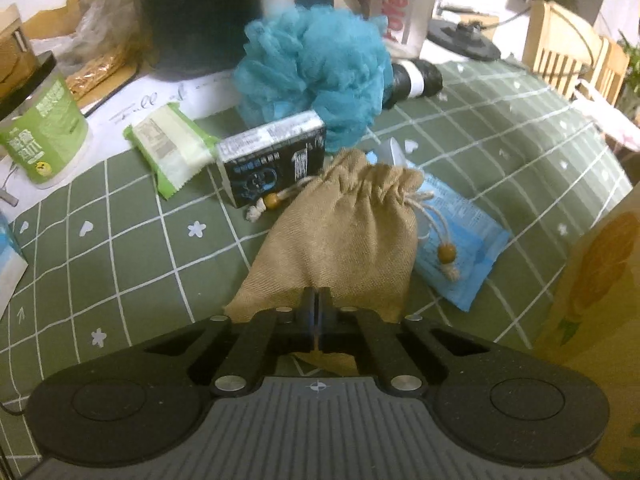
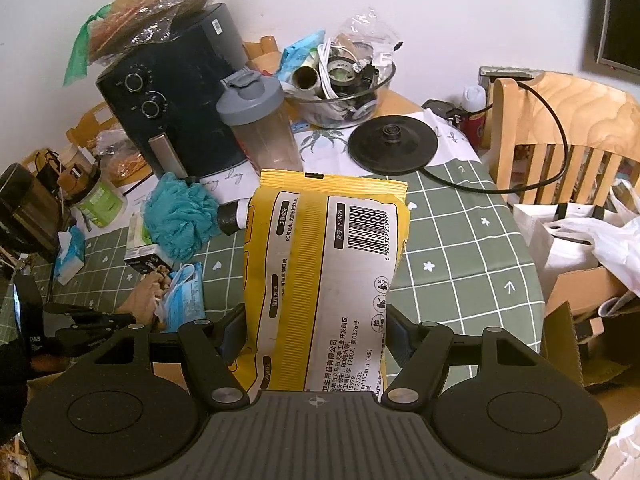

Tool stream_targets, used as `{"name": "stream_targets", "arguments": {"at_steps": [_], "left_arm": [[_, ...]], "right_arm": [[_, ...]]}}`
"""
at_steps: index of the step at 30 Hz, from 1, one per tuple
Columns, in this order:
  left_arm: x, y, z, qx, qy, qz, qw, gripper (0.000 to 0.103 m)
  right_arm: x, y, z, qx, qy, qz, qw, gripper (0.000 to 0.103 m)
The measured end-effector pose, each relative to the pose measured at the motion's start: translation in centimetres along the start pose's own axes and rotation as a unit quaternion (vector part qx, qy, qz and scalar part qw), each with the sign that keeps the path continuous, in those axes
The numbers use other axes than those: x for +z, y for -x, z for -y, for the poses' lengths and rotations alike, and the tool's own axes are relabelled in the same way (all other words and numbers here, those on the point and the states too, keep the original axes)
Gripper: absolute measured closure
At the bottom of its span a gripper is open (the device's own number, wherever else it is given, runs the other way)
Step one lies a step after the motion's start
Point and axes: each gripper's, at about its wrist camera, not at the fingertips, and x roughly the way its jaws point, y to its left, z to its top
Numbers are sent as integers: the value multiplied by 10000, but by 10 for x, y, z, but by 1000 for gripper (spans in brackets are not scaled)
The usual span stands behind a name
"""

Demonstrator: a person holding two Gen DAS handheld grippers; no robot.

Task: Organize soft objects
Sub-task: 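Close the left tool on the burlap pouch while the right tool holds the wipes, then lift the burlap pouch with the left tool while the right carries the wipes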

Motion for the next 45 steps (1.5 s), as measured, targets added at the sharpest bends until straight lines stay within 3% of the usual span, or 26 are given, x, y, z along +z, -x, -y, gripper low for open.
{"name": "stream_targets", "arguments": {"at_steps": [9, 15, 32, 45], "left_arm": [[3, 41, 2, 40, 187, 444, 9988, 102], [4, 71, 10, 291, 344, 701, 9965, 102], [10, 165, 40, 666, 1009, 1506, 9812, 102], [0, 228, 82, 743, 1230, 1814, 9729, 102]], "right_arm": [[2, 10, -9, 178, 214, 66, 9996, 31], [8, 15, -14, 404, 524, 90, 9978, 31], [10, 50, -27, 1019, 1255, 206, 9866, 31], [3, 63, -40, 1383, 1637, 162, 9766, 31]]}}
